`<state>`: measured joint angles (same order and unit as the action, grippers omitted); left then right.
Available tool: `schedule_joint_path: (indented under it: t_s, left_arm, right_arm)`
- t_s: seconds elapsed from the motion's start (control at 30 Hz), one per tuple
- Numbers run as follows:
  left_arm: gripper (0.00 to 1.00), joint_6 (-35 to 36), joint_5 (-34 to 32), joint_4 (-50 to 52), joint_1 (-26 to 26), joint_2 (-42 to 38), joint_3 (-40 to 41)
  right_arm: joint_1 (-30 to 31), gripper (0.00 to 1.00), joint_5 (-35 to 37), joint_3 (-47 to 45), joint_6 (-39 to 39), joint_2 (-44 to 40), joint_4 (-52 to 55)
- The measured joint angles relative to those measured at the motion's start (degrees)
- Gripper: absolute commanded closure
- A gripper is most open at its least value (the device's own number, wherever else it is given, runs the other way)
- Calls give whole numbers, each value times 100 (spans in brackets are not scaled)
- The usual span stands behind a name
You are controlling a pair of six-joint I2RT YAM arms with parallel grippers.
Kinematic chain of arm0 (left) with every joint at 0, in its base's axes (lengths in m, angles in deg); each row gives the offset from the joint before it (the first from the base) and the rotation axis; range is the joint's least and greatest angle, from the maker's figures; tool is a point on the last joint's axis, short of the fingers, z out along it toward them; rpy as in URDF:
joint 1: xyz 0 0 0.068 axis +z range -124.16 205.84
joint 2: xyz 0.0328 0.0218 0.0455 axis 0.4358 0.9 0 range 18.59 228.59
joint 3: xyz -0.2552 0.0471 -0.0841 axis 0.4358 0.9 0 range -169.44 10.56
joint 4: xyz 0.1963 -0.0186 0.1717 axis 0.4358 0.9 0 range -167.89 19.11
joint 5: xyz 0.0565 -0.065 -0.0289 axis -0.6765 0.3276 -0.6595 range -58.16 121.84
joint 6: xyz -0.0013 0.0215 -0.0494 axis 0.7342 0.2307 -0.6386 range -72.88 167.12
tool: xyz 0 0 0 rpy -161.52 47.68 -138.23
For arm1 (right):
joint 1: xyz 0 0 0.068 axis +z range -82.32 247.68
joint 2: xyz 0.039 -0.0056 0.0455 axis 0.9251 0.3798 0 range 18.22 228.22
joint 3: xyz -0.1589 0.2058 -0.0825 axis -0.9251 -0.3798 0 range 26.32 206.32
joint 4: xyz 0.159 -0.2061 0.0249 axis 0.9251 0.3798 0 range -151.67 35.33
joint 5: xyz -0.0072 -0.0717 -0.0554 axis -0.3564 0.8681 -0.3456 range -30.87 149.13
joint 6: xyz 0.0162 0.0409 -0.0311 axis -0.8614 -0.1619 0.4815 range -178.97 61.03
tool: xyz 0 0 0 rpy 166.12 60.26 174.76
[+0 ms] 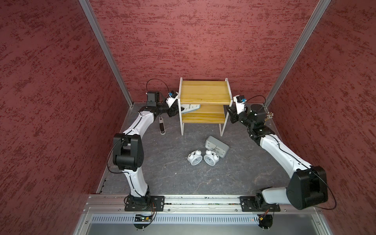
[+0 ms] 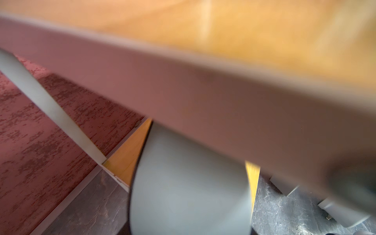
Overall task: Place the alarm clocks on the shelf by style
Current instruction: Place the alarm on the shelf.
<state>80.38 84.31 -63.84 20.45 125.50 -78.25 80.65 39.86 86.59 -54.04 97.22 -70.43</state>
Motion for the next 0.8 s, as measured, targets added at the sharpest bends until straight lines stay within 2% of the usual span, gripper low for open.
schedule_joint_path:
  t_s: [0.23, 0.53, 0.8]
  left_arm:
    - [78, 17, 175, 22, -13, 83, -68]
    - [76, 450, 315, 933, -17, 293, -586]
    - [70, 514, 319, 1119, -17, 293, -623]
  right_arm:
    - [-17, 88, 0, 0, -2, 0, 2]
    - [-46, 88, 31, 0, 0, -4, 13]
    - [-46, 88, 44, 0, 2, -20, 42]
